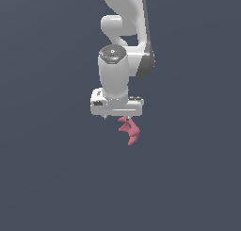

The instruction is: Pick up the object and move it to a goal position.

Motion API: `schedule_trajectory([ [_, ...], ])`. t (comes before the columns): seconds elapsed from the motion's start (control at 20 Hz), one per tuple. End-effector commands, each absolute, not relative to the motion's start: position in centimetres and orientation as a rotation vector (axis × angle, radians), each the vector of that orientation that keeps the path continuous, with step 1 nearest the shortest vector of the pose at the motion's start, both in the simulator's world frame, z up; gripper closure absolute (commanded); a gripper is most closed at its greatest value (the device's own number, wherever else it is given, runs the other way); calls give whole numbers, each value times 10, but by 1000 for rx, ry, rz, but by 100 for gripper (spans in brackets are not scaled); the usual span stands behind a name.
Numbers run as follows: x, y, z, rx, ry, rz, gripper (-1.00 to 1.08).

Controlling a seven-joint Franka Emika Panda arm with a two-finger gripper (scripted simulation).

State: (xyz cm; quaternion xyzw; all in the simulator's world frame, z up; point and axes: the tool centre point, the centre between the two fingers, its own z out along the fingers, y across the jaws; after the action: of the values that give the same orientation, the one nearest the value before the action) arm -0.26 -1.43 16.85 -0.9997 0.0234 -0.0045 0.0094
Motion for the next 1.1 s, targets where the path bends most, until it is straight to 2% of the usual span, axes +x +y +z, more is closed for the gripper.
schedule_trajectory([
  [0.0,-3,-14,169,-3122,73,-14,-92],
  [0.6,-6,-8,168,-3093,130,28,-92],
  [1.05,-6,-2,164,-3104,-10,23,-92],
])
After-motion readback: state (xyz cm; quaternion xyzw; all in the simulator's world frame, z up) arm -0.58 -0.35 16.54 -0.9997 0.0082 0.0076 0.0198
